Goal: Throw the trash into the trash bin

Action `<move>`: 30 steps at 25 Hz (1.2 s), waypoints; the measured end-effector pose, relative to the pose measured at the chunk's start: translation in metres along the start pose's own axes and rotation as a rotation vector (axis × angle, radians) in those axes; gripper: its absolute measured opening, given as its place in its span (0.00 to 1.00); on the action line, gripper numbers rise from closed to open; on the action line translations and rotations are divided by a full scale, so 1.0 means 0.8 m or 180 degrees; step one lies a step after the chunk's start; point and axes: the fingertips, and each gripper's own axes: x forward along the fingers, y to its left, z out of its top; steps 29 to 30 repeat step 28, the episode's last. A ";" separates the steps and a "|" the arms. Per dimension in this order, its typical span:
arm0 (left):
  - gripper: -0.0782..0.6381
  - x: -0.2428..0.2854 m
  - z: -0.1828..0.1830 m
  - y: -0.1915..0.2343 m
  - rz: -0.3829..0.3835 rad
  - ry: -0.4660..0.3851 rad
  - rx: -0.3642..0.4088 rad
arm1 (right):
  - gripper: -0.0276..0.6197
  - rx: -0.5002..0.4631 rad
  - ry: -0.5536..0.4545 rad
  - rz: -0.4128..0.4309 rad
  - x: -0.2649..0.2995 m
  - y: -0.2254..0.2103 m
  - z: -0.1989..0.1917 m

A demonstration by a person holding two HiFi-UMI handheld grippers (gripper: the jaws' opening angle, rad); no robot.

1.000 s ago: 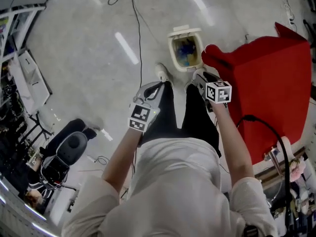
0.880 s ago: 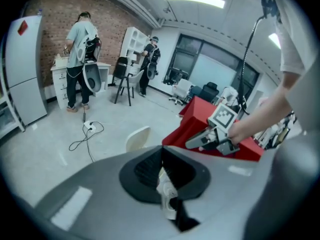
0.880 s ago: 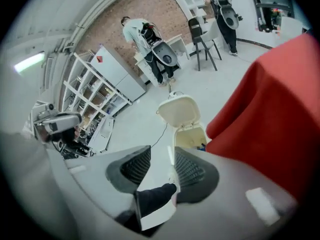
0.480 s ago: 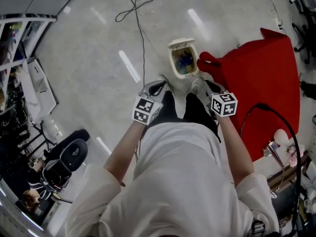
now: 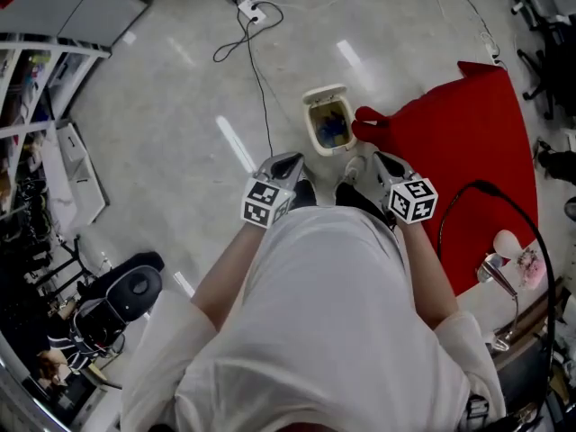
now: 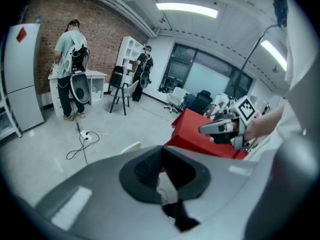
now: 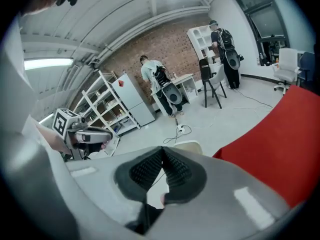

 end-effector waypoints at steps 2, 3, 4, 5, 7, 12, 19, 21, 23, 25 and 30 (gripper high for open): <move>0.12 0.001 0.002 -0.005 0.0010 -0.0030 0.0017 | 0.05 0.0001 -0.0044 -0.0012 -0.007 -0.004 0.000; 0.12 0.002 0.004 -0.006 0.0014 -0.0045 0.0032 | 0.05 -0.0014 -0.0056 -0.0017 -0.010 -0.005 -0.001; 0.12 0.003 0.004 -0.008 0.0017 -0.0059 0.0049 | 0.05 -0.0038 -0.0062 -0.0018 -0.012 -0.005 -0.003; 0.12 0.003 0.004 -0.010 0.0020 -0.0073 0.0064 | 0.04 -0.0063 -0.0068 -0.0017 -0.014 -0.005 -0.005; 0.12 0.001 0.003 -0.013 0.0031 -0.0094 0.0083 | 0.05 -0.0089 -0.0081 -0.0019 -0.019 -0.005 -0.009; 0.12 -0.001 0.006 -0.010 0.0036 -0.0119 0.0074 | 0.05 -0.0026 -0.0137 -0.0054 -0.023 -0.005 -0.003; 0.12 -0.005 0.019 -0.003 0.0012 -0.0100 0.0058 | 0.04 0.0008 -0.0151 -0.0064 -0.021 0.001 0.013; 0.12 -0.005 0.015 -0.004 0.0013 -0.0099 0.0059 | 0.05 0.0006 -0.0165 -0.0056 -0.021 0.001 0.009; 0.12 -0.001 0.000 -0.013 0.0030 -0.0106 0.0075 | 0.05 0.0002 -0.0193 -0.0044 -0.025 -0.004 -0.005; 0.12 0.002 -0.013 -0.019 0.0056 -0.0109 0.0089 | 0.05 -0.0002 -0.0219 -0.0030 -0.029 -0.009 -0.017; 0.12 0.004 -0.027 -0.022 0.0090 -0.0103 0.0089 | 0.05 -0.0010 -0.0238 -0.0008 -0.033 -0.013 -0.030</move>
